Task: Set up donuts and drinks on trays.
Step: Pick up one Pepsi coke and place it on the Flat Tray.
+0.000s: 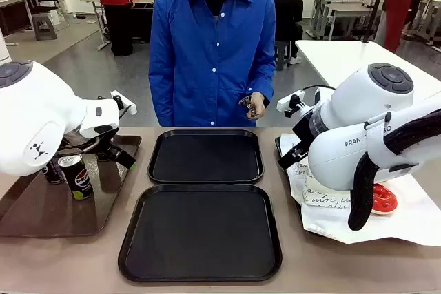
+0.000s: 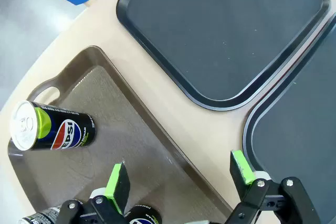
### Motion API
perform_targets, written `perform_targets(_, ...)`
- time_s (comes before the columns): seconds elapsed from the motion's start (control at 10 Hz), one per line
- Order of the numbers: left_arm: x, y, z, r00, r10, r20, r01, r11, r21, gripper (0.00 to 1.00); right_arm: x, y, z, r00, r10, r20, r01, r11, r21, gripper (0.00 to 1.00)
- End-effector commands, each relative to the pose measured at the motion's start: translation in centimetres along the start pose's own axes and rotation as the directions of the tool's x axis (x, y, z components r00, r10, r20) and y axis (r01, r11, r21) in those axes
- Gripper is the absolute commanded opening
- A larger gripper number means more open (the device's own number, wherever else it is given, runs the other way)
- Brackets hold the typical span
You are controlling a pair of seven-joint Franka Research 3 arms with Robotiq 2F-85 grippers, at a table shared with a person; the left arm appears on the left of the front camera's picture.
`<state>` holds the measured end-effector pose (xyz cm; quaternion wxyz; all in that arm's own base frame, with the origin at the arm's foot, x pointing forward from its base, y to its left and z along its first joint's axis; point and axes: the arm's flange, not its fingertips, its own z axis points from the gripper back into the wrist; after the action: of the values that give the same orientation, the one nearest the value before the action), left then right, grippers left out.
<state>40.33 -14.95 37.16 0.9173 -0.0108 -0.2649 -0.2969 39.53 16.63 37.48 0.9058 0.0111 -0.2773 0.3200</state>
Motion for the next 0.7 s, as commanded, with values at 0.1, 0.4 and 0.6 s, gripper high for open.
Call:
perform_targets(0.1, 0.00, 0.00, 0.00, 1.000, 0.000, 0.000, 0.000, 1.000, 0.000, 1.00, 0.00, 0.00, 0.00, 1.000, 0.000, 0.000, 0.000, 1.000, 0.000, 1.00)
perform_targets(0.4, 0.00, 0.00, 0.00, 1.000, 0.000, 0.000, 0.000, 1.000, 0.000, 1.00, 0.00, 0.00, 0.00, 1.000, 0.000, 0.000, 0.000, 1.000, 0.000, 1.00)
perform_targets(0.6, 0.00, 0.00, 0.00, 1.000, 0.000, 0.000, 0.000, 1.000, 0.000, 1.00, 0.00, 0.00, 0.00, 1.000, 0.000, 0.000, 0.000, 1.000, 0.000, 1.00)
